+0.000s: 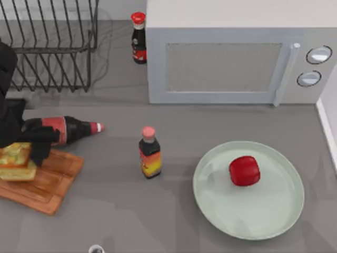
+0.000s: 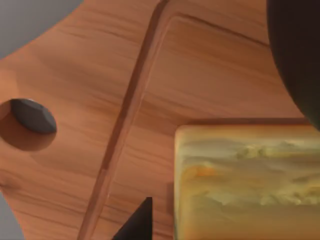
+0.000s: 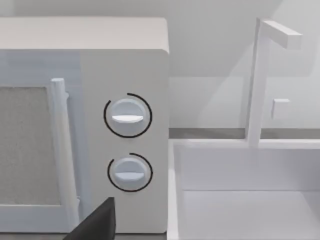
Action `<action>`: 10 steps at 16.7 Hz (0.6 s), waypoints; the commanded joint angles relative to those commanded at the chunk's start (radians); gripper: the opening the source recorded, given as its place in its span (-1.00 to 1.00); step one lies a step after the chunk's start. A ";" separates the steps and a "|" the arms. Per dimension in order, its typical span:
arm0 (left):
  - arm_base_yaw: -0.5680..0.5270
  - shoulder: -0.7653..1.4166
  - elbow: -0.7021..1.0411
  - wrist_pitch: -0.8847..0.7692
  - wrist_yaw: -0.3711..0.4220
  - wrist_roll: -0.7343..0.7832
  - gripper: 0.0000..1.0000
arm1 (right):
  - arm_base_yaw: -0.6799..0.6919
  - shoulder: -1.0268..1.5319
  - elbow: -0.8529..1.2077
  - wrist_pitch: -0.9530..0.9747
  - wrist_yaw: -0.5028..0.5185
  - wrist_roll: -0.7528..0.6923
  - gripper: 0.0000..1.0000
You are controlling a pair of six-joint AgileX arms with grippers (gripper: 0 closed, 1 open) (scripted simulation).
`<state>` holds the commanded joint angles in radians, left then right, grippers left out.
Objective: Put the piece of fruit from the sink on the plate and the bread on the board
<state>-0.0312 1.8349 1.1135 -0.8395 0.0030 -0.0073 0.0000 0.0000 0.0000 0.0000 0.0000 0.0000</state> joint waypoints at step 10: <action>0.000 -0.001 0.000 0.000 0.000 0.000 1.00 | 0.000 0.000 0.000 0.000 0.000 0.000 1.00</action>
<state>-0.0317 1.8339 1.1133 -0.8397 0.0030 -0.0072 0.0000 0.0000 0.0000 0.0000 0.0000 0.0000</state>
